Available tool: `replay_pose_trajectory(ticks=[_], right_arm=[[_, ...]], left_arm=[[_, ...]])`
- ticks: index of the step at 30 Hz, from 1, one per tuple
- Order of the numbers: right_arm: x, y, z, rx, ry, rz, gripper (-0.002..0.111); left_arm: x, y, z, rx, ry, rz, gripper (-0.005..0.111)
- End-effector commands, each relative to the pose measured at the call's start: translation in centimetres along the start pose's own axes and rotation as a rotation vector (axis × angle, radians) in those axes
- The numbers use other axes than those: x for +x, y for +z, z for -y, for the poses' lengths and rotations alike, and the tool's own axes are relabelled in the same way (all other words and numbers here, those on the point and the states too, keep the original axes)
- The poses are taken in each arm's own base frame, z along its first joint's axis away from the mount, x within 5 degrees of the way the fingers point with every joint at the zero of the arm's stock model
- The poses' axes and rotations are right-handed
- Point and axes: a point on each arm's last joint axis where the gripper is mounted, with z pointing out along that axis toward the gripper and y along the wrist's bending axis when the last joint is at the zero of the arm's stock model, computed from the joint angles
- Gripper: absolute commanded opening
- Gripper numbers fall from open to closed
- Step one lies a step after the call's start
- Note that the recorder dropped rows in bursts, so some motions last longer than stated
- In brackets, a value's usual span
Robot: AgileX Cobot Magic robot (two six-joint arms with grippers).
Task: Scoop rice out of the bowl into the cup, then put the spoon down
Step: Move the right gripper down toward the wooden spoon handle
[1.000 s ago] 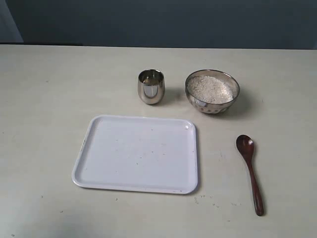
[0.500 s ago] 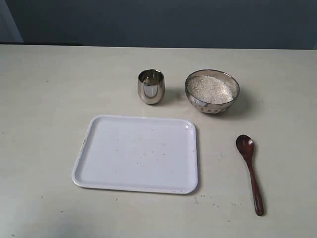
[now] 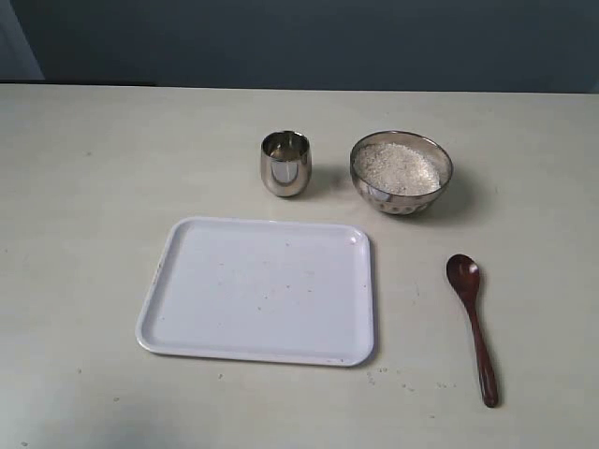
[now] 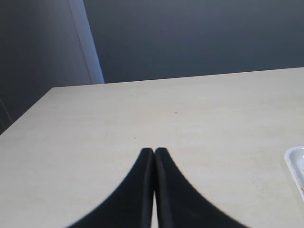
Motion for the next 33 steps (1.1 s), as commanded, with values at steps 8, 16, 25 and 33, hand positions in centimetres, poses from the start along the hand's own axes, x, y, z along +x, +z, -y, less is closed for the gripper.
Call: replay_pose_trajectory(ticks=[8, 16, 25, 33], right_arm=[[-2.4, 10.4, 6.1, 0.295, -0.118, -0.464, 0.025], [-4.8, 10.8, 15.4, 0.994, -0.631, -0.414, 0.0], [-3.0, 9.9, 16.7, 1.158, -0.475, -0.879, 0.0], [-2.5, 13.3, 14.5, 0.99, -0.226, -1.201, 0.0]], left_arm=[[-0.2, -0.1, 0.0, 0.001, -0.003, 0.019, 0.0], [-0.2, -0.1, 0.0, 0.001, -0.003, 0.019, 0.0], [-0.2, -0.1, 0.0, 0.001, -0.003, 0.019, 0.0], [-0.2, -0.1, 0.0, 0.001, -0.003, 0.019, 0.0]])
